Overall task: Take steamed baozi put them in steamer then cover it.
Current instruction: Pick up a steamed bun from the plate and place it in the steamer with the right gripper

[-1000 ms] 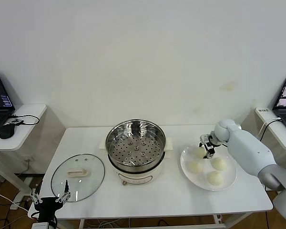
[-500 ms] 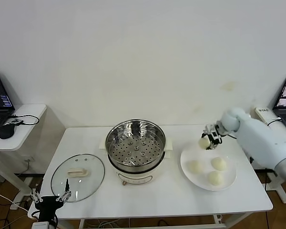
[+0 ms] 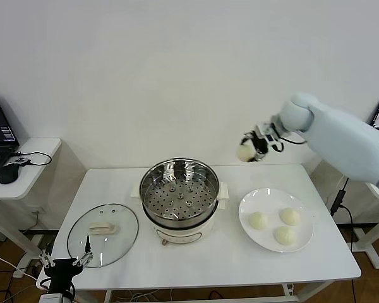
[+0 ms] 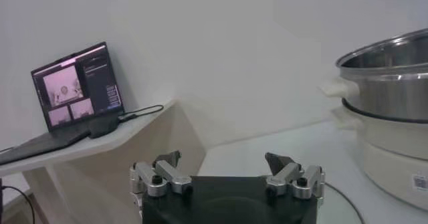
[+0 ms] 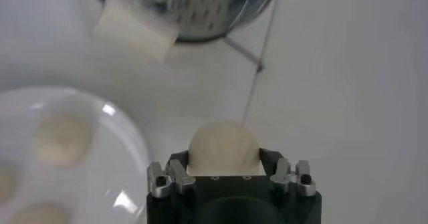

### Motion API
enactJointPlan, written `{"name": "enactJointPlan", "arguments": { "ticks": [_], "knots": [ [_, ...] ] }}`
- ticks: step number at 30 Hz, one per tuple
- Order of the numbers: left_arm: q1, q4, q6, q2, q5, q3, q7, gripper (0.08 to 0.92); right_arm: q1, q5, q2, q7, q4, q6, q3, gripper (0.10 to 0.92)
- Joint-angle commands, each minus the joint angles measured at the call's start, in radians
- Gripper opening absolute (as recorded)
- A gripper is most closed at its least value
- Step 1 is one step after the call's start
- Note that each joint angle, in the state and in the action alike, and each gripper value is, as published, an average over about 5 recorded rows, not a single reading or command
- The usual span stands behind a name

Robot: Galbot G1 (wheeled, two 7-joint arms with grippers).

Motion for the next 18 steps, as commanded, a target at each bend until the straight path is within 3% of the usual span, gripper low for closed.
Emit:
{"name": "enactJointPlan", "arguments": {
  "ticks": [1,9,18],
  "knots": [
    [-0.002,-0.002,-0.002,-0.004,-0.004,-0.012,0.0,0.823,0.108,0.104,0.257,0.051,-0.021,0.067,-0.172,0.67],
    [0.004,0.0,-0.005,-0.007,-0.008,-0.028,-0.001,0.823,0.036,-0.046,0.375,0.11,-0.135,0.235,-0.226,0.672],
    [-0.001,0.011,-0.007,-0.014,-0.011,-0.031,-0.003,0.823,-0.042,-0.201,0.407,0.157,-0.228,0.39,-0.231,0.679]
  ]
}}
